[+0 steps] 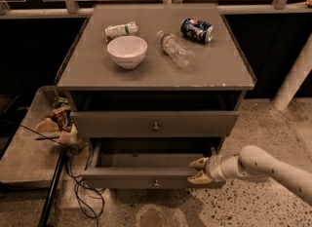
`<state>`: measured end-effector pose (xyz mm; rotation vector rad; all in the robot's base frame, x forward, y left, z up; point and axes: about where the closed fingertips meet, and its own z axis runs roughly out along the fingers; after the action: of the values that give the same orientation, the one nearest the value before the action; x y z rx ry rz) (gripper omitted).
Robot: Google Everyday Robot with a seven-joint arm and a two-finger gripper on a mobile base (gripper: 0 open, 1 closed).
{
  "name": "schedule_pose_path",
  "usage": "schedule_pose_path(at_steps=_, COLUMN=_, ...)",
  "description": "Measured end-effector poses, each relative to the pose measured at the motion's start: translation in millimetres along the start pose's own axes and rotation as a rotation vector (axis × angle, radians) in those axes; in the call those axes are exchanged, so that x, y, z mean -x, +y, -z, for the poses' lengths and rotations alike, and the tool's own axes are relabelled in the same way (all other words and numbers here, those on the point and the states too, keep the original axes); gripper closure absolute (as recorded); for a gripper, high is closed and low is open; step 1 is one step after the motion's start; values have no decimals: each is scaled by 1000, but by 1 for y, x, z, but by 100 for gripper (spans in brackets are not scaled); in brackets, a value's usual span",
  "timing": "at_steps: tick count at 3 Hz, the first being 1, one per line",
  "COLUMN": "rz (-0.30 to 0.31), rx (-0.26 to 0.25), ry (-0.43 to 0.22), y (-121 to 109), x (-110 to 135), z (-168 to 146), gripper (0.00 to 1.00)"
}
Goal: Open middle drawer
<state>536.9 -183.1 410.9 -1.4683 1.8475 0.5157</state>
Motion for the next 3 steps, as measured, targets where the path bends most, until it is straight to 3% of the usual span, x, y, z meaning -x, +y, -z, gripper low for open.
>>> schedule_pose_path(at_steps=1, rz=0, rx=0, ry=0, y=0, x=0, z=0, gripper=84)
schedule_pose_path(at_steps=2, rz=-4, rx=-6, ry=1, y=8, x=-5, z=3, gripper=100)
schedule_pose_path(at_steps=3, rz=-3, rx=-6, ry=1, y=8, x=-3, z=4, gripper=100)
